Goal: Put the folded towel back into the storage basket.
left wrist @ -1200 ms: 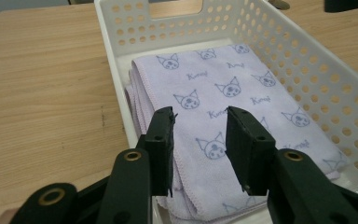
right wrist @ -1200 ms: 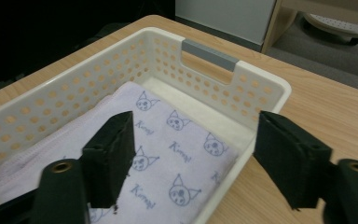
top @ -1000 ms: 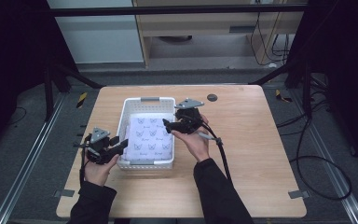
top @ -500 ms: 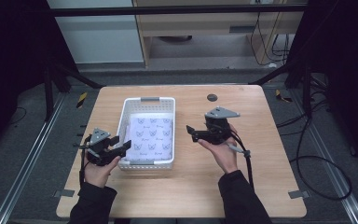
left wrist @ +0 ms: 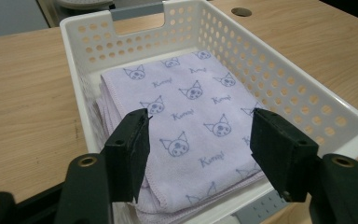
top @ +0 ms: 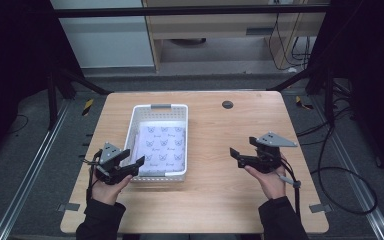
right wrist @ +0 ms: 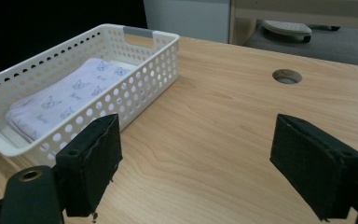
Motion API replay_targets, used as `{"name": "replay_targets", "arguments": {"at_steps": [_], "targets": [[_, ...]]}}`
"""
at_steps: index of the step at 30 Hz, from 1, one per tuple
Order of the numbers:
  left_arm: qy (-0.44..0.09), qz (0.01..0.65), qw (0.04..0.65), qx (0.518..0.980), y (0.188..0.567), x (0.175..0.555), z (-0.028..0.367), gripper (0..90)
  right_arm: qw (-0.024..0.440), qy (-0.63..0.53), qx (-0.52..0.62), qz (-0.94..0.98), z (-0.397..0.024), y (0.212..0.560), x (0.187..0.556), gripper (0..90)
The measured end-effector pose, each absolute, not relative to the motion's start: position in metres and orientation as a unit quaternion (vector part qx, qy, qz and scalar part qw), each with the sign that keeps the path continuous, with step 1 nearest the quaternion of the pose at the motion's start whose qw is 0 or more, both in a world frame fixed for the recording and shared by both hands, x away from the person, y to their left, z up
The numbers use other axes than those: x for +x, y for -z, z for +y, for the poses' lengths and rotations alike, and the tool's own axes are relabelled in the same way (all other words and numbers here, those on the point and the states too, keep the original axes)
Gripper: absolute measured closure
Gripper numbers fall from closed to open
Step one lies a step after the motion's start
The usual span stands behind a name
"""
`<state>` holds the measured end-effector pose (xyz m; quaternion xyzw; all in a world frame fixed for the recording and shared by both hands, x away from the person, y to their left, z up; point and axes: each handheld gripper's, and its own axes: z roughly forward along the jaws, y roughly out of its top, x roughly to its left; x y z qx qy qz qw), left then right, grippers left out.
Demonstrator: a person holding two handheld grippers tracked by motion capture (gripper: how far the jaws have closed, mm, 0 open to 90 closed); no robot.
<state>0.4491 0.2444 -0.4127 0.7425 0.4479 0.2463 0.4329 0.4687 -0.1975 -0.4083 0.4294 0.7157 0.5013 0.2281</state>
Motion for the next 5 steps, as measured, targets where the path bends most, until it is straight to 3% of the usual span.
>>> {"name": "replay_targets", "arguments": {"at_steps": [5], "targets": [[-0.25, 0.447, 0.436, 0.74, 0.413, 0.444, 0.244, 36.7, 0.227, -0.499, 0.44, 0.711, -0.217, 0.422, 0.457, 16.1]]}}
